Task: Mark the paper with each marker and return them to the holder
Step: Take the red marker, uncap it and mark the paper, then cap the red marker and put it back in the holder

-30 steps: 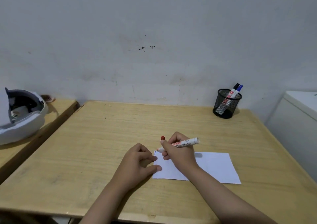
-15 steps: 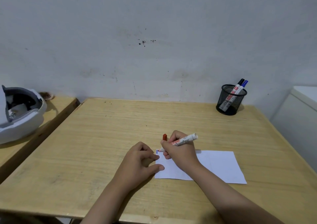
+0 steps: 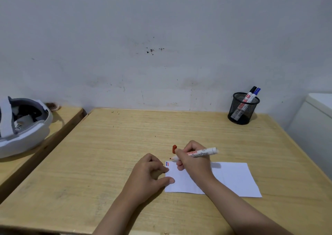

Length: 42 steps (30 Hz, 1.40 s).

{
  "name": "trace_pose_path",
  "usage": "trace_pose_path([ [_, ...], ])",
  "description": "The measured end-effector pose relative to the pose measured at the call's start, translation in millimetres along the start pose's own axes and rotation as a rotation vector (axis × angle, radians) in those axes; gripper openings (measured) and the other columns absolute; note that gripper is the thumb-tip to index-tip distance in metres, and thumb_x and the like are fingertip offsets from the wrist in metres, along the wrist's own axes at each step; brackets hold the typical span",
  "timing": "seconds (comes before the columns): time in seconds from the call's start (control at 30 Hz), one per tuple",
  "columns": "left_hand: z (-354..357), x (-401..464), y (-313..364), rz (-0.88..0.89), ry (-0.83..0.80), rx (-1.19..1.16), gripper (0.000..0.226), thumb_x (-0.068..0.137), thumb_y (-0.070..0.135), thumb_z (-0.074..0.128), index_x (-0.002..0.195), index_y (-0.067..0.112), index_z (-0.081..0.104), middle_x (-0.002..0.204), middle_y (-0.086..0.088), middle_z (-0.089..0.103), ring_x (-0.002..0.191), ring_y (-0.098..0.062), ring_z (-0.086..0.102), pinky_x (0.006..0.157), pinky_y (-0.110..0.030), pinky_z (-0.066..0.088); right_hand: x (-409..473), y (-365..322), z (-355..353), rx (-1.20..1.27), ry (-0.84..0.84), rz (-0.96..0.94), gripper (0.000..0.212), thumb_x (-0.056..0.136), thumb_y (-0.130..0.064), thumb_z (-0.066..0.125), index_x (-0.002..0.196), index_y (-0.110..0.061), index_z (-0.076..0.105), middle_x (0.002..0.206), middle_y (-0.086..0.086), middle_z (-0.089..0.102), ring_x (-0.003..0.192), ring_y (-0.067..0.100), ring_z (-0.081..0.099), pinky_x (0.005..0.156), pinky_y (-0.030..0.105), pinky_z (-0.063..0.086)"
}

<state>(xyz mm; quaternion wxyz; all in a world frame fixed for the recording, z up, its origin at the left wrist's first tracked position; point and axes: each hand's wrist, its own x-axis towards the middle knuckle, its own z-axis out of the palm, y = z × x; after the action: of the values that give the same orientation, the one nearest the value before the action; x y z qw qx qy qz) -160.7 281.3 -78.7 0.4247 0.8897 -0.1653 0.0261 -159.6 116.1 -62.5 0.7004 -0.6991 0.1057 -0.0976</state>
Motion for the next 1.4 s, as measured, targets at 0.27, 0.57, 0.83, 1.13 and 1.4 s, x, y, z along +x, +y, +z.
trace_pose_path([
  [0.27, -6.3, 36.4, 27.3, -0.05, 0.014, 0.04, 0.013, 0.076, 0.027, 0.069, 0.071, 0.018, 0.061, 0.079, 0.006, 0.064, 0.069, -0.005, 0.062, 0.059, -0.018, 0.05, 5.8, -13.5, -15.9, 0.396, 0.196, -0.021, 0.011, 0.081, -0.004, 0.068, 0.08, 0.0, 0.058, 0.072, 0.014, 0.066, 0.064, 0.016, 0.067, 0.061, 0.024, 0.056],
  [0.57, 10.1, 78.4, 39.3, 0.029, -0.166, 0.284, 0.015, 0.08, 0.017, 0.064, 0.093, 0.019, 0.07, 0.093, -0.001, 0.068, 0.076, -0.011, 0.061, 0.07, -0.029, 0.056, -19.8, -33.6, -64.0, 0.237, 0.055, -0.096, 0.011, 0.074, -0.004, 0.075, 0.076, -0.014, 0.073, 0.076, 0.006, 0.071, 0.064, 0.018, 0.066, 0.058, 0.031, 0.055],
  [0.83, -2.3, 58.2, 76.0, -0.149, -0.182, -0.703, 0.01, 0.075, 0.0, 0.071, 0.084, 0.005, 0.069, 0.076, -0.011, 0.069, 0.069, -0.016, 0.066, 0.07, -0.026, 0.055, -40.0, -46.8, -89.5, 0.135, 0.019, -0.193, 0.011, 0.075, -0.003, 0.074, 0.079, -0.014, 0.074, 0.062, 0.007, 0.069, 0.05, 0.019, 0.059, 0.043, 0.031, 0.05],
  [1.13, -5.4, 32.0, 95.6, -0.161, -0.237, -0.856, 0.012, 0.075, -0.004, 0.067, 0.081, 0.006, 0.069, 0.072, -0.008, 0.069, 0.069, -0.015, 0.068, 0.07, -0.023, 0.058, -49.9, -54.5, -94.3, 0.125, 0.006, -0.249, 0.009, 0.075, -0.002, 0.073, 0.077, -0.01, 0.073, 0.058, 0.006, 0.066, 0.047, 0.017, 0.056, 0.041, 0.029, 0.048],
  [1.4, -6.3, 16.9, 103.1, -0.1, -0.238, -0.834, 0.013, 0.068, 0.003, 0.074, 0.08, 0.006, 0.072, 0.072, -0.009, 0.072, 0.07, -0.016, 0.068, 0.067, -0.021, 0.057, -57.9, -59.4, -89.4, 0.098, -0.133, -0.247, 0.013, 0.067, -0.015, 0.078, 0.078, -0.01, 0.073, 0.059, 0.006, 0.065, 0.05, 0.016, 0.056, 0.045, 0.03, 0.05],
])
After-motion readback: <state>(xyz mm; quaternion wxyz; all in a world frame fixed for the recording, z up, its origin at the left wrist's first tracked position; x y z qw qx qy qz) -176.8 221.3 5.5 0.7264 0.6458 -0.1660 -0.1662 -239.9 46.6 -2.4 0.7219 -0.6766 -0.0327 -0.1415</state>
